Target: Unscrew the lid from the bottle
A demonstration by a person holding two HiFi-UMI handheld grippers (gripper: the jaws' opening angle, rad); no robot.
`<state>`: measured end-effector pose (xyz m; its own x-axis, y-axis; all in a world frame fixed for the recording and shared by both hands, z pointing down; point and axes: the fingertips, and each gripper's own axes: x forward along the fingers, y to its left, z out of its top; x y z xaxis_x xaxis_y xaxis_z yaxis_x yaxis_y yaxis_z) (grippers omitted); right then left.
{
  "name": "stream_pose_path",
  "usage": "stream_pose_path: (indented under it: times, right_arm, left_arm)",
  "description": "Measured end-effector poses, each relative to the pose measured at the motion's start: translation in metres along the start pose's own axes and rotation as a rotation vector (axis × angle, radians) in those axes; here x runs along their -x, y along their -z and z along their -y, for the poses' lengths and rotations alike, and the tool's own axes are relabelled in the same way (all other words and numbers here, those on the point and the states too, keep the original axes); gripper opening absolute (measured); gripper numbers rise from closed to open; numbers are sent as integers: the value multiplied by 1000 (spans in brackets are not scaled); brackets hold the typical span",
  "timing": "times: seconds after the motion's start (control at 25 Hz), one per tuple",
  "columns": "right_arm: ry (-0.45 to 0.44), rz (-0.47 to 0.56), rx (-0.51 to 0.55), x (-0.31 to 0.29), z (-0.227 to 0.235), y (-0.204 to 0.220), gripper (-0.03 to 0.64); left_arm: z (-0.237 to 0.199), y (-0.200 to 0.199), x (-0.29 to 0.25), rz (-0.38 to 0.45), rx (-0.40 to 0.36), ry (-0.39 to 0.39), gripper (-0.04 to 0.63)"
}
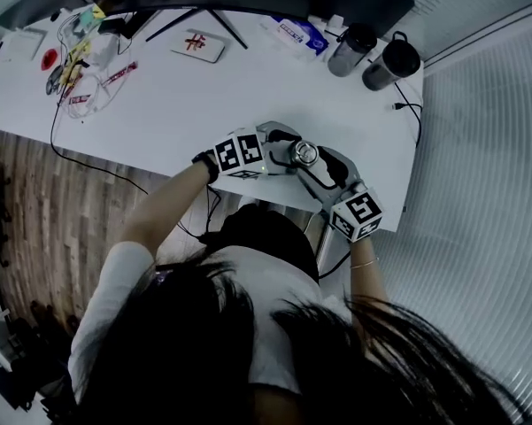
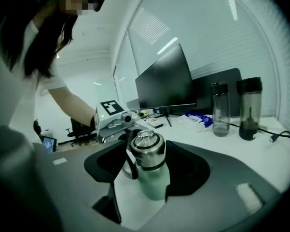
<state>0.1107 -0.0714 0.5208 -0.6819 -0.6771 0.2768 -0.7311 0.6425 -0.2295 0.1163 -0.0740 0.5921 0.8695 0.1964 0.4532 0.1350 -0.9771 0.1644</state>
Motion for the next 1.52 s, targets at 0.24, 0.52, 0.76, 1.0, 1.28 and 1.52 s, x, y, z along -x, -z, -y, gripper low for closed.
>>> stream_pose_path:
  times: [0.24,0.52,0.76,1.0,1.28,1.52]
  right_arm:
    - [193,60,-12,-7,4,-4,229]
    - [278,70,-19,-6,4,-2,229]
    - [28,-43,90,-7,-3,1,229]
    - [-265,-155,195,-10,-9,5,229]
    - [-528,-274,303,-13,-19,2,229]
    - [-715,-341,330,-13,-20,6,229]
  left_arm:
    - [0,0,1,63,69,-169,362]
    - [0,1,1,112,117,-234,362]
    - [3,3,1,42,56,-104,362]
    - [8,2,0,-17,-2,55,364]
    - [13,0,4,-86,-85,235,364]
    - [16,1,4,-130,-135,335,364]
